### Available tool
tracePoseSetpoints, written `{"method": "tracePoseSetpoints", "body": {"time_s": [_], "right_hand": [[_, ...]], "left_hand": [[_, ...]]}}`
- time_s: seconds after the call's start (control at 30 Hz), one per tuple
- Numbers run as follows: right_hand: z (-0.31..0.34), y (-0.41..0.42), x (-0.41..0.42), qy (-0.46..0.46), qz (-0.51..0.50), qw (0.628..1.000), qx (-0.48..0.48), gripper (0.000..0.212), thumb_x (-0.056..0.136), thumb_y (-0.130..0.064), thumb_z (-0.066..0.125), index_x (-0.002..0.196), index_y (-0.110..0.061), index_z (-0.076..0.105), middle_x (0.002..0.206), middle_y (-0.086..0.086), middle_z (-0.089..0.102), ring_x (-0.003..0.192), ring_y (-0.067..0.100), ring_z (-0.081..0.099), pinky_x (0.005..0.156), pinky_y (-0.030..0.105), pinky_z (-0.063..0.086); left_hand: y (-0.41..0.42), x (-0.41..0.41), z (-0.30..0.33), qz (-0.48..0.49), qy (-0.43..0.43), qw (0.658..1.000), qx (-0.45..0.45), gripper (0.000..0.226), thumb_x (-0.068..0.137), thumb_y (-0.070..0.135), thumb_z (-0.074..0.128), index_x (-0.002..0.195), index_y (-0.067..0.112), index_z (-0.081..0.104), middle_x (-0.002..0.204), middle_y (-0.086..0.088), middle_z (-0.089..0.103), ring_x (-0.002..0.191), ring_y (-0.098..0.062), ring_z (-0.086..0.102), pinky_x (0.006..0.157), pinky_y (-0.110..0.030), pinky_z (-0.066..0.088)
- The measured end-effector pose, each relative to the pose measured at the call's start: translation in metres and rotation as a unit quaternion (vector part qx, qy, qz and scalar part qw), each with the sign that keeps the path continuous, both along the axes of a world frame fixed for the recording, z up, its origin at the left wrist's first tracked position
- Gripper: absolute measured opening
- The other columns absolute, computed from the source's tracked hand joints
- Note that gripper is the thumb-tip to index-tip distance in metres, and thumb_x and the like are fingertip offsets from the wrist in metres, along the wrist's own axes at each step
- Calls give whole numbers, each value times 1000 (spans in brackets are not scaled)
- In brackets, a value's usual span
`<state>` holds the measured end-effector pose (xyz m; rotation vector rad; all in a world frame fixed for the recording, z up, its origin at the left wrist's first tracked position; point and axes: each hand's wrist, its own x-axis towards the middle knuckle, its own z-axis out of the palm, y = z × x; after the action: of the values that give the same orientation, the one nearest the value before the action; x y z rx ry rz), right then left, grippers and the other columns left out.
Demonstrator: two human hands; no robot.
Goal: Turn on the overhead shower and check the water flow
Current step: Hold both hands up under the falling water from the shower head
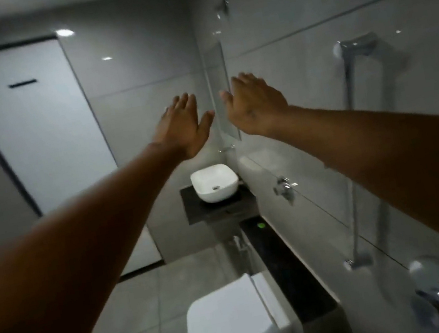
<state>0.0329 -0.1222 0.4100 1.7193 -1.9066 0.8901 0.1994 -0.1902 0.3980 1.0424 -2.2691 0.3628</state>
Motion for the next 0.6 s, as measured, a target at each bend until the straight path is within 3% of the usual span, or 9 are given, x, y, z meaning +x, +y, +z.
{"method": "tracePoseSetpoints", "body": {"time_s": [0.23, 0.43, 0.6], "right_hand": [[82, -36, 134, -1, 134, 985, -113, 53, 99, -45, 28, 128, -8, 51, 129, 12, 56, 117, 27, 50, 97, 39, 39], [127, -37, 245, -10, 229, 964, -134, 56, 99, -43, 28, 138, -6, 44, 142, 14, 46, 130, 30, 40, 104, 40, 31], [143, -29, 305, -23, 300, 942, -148, 54, 98, -42, 29, 129, -4, 51, 136, 16, 50, 126, 32, 42, 101, 41, 34]], "left_hand": [[27, 142, 95, 145, -23, 986, -80, 83, 93, 61, 20, 145, -2, 30, 153, -24, 34, 145, -36, 23, 116, -49, 23], [69, 254, 134, 273, -50, 952, -129, 75, 97, 54, 26, 143, -5, 34, 150, -26, 37, 141, -37, 30, 113, -48, 26], [108, 326, 146, 360, -46, 925, -115, 78, 97, 57, 24, 148, -2, 26, 156, -23, 29, 145, -33, 23, 117, -48, 19]]}}
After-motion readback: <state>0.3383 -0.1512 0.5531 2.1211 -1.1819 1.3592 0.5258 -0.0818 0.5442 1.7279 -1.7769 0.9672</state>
